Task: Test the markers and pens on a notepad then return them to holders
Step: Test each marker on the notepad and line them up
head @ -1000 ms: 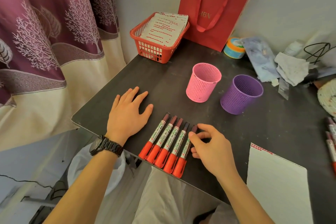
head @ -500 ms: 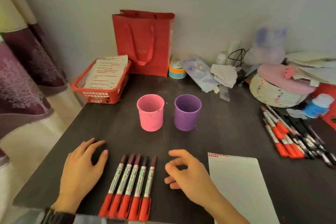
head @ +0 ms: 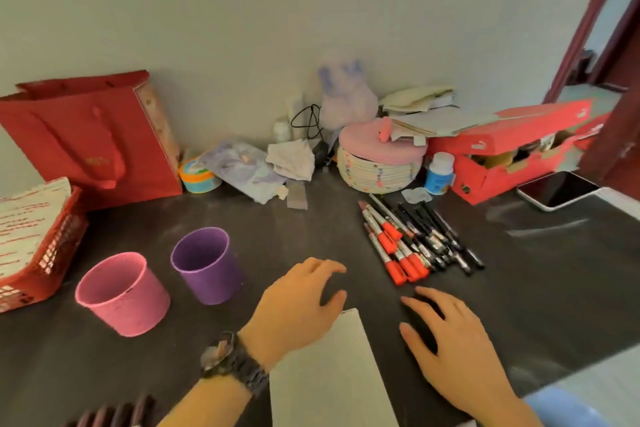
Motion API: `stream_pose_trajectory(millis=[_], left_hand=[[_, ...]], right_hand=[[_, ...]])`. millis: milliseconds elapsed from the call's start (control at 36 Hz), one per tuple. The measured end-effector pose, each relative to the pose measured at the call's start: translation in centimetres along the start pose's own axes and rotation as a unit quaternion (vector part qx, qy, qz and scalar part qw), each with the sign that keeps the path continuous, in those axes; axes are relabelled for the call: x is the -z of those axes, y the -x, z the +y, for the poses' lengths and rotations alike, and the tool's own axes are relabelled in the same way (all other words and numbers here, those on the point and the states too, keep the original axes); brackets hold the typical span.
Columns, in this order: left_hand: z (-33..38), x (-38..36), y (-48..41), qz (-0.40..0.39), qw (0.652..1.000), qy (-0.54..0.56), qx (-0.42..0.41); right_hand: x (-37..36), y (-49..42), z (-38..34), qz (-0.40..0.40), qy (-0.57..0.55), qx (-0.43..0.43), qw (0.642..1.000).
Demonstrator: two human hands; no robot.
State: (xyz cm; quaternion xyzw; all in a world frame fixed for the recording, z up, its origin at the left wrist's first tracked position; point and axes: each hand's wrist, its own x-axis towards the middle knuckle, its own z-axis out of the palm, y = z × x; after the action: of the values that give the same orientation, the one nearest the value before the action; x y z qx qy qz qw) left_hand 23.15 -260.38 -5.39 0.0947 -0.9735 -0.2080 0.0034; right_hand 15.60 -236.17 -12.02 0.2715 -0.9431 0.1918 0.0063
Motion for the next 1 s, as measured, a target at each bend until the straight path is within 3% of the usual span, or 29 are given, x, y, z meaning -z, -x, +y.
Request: stream_pose_trajectory(millis=[83, 250, 389, 528, 667, 778, 861, 1000], left_hand=[[3.2, -1.8, -5.0, -0.033, 0.999, 0.005, 0.023], [6.6, -4.2, -12.1, -0.049, 0.980, 0.080, 0.174], [6.4, -4.9, -14.0, -0.059, 0.981, 0.035, 0.181], [4.8, -4.5, -14.3, -0.052, 0.970, 0.157, 0.177], [3.4, -3.0, -11.5, -0.016, 0.922, 0.334, 0.197], [2.7, -1.6, -5.7, 0.007, 0.900, 0.402, 0.169], [2.2, -1.3, -0.6, 0.024, 0.895, 0.418, 0.154], [1.4, -1.4, 6.7, 0.029, 0.920, 0.372, 0.122]], right_hand=[[-0.6, -0.2, 0.4, 0.011, -0.008, 0.007, 1.000], [-0.8, -1.1, 0.5, 0.031, -0.037, -0.004, 0.999], [-1.0, -1.2, 0.9, 0.021, -0.057, -0.013, 0.998], [-0.9, -1.3, 0.7, 0.014, -0.062, -0.017, 0.998], [-0.6, -1.2, 0.7, 0.041, -0.092, -0.022, 0.995], [0.0, -1.0, 0.6, 0.041, -0.146, -0.036, 0.988], [0.7, -0.5, -0.2, 0.065, -0.270, -0.068, 0.958], [0.9, 0.5, -4.4, 0.070, -0.501, -0.096, 0.857]])
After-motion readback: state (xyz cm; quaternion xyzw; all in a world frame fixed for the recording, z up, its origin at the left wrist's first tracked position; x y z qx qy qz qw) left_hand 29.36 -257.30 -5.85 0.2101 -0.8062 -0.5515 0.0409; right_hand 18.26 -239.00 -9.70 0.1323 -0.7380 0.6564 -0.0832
